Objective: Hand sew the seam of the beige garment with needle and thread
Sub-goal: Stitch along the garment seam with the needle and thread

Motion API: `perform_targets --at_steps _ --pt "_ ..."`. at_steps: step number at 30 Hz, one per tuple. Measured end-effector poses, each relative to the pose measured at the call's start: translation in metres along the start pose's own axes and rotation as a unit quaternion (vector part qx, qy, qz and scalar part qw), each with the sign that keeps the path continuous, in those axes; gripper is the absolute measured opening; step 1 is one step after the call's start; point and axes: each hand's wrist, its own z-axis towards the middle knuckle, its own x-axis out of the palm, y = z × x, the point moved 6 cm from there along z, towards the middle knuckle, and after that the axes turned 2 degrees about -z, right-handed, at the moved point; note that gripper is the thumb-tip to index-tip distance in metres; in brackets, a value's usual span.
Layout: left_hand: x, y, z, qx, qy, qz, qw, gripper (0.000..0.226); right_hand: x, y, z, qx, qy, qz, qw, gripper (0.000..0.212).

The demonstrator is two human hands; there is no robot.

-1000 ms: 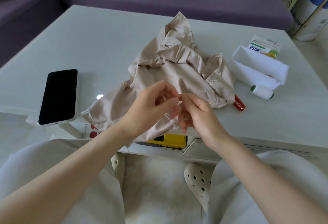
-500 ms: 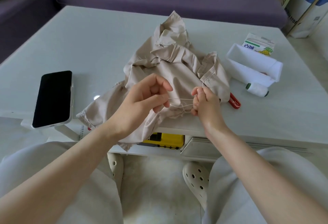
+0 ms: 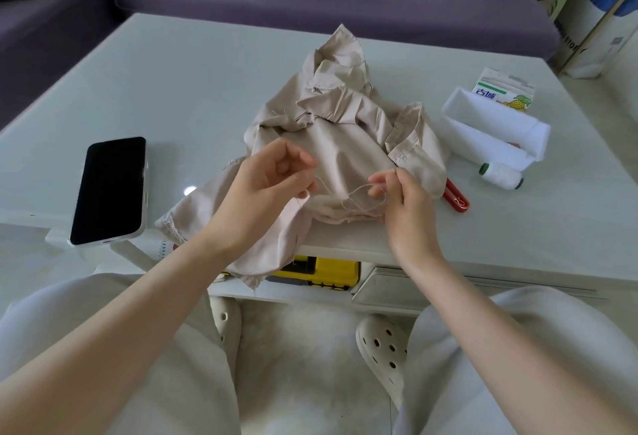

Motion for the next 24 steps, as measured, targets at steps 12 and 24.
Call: perform_targets --at_steps 12,24 --pt "-0.012 0.029 0.005 -0.087 -0.081 0.065 0.991 0.009 0.032 0.030 -0.024 -0.221 0.169 -0.077 0.957 0.015" --pt "0.001 0.037 0.001 -0.113 -0.014 0.164 0.980 0.018 0.026 0.033 -0.024 -0.247 0.160 -0.127 0.947 0.014"
